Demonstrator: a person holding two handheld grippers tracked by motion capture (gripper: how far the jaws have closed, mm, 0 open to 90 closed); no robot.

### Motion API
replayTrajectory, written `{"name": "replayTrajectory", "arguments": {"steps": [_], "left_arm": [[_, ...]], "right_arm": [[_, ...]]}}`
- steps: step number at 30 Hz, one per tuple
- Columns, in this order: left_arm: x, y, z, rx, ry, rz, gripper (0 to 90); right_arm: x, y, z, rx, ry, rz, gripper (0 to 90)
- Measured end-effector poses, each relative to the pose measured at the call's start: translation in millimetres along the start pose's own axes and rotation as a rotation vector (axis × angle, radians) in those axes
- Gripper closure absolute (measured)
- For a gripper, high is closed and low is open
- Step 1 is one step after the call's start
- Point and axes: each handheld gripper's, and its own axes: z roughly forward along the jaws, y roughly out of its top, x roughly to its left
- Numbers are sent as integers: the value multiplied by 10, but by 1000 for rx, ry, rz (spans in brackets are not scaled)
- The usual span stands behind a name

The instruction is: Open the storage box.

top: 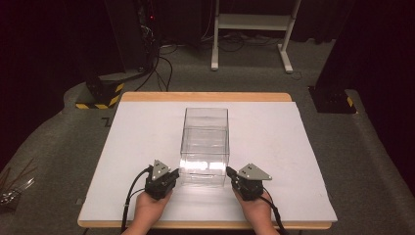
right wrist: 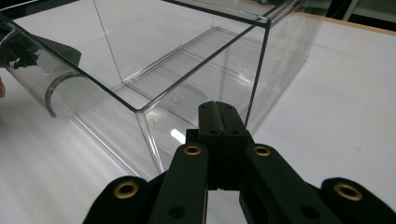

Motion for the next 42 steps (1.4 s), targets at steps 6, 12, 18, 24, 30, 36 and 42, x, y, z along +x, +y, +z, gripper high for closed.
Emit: {"name": "replayTrajectory", "arguments": {"steps": [6, 12, 18, 24, 30, 36, 42], "left_arm": [[-68, -44, -84, 17, -9, 15, 900], [-141, -102, -184, 35, -12, 24, 900], [-186, -124, -251, 45, -15, 46, 900], [-213, -122, -261, 49, -9, 55, 900], [-240, -162, -296, 62, -17, 89, 900], [-95, -202, -257, 56, 12, 63, 898], [301, -228, -283, 38, 98, -23, 877]], "right_arm": [[28, -59, -95, -7, 22, 9, 900], [87, -113, -215, -3, 47, -4, 900], [125, -155, -318, -5, 62, -15, 900], [141, -169, -334, -11, 57, -20, 900], [168, -203, -396, -5, 68, -29, 900], [127, -194, -429, -9, 58, -34, 842], [-207, -236, -414, 18, -23, 0, 788]]}}
